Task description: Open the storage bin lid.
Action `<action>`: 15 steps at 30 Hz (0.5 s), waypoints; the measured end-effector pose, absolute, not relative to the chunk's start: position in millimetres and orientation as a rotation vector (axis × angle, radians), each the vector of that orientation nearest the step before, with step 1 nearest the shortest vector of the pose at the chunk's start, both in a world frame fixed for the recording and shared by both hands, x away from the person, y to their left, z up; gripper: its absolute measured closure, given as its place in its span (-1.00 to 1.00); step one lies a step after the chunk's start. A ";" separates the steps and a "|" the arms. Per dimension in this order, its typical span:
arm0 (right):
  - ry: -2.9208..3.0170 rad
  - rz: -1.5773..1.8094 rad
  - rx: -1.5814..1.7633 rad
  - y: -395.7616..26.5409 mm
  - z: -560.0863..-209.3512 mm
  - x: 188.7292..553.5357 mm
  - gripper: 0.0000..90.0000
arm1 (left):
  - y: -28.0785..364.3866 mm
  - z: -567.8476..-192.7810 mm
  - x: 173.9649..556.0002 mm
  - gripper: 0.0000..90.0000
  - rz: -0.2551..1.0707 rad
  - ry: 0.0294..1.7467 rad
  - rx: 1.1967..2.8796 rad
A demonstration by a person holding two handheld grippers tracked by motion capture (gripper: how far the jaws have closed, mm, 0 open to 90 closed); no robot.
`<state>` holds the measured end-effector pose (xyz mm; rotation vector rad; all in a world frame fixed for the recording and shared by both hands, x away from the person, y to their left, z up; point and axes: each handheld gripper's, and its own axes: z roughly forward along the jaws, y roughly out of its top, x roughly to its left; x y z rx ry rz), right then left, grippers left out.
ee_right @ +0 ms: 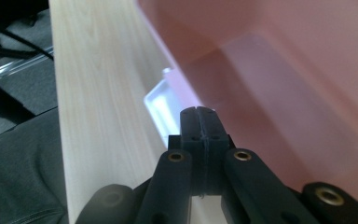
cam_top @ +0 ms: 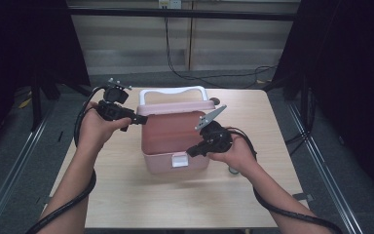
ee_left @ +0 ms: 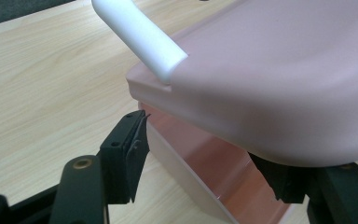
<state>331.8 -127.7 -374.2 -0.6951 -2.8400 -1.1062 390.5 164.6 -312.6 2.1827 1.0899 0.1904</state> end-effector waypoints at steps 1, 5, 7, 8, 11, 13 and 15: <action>-2.839 -1.098 -0.683 -124.9 -376.1 330.3 1.00 | 164.6 -312.9 390.7 -0.17 0.191 1.089 2.182; -2.844 -1.068 -0.643 -115.0 -383.8 326.6 1.00 | 163.9 -313.0 390.9 -0.16 0.196 1.093 2.182; -2.843 -1.070 -0.637 -112.1 -385.9 326.5 1.00 | 163.6 -313.4 391.1 -0.16 0.192 1.091 2.181; -2.842 -1.067 -0.633 -110.8 -387.0 326.6 1.00 | 163.4 -313.3 391.0 -0.16 0.190 1.093 2.182; -2.849 -1.052 -0.617 -107.9 -389.8 326.2 1.00 | 162.6 -313.0 391.2 -0.16 0.194 1.086 2.179; -2.847 -1.049 -0.623 -107.8 -391.3 326.6 1.00 | 162.7 -312.9 391.8 -0.16 0.201 1.087 2.175; -2.851 -1.058 -0.627 -108.4 -391.7 327.6 1.00 | 162.3 -312.6 391.9 -0.16 0.208 1.086 2.173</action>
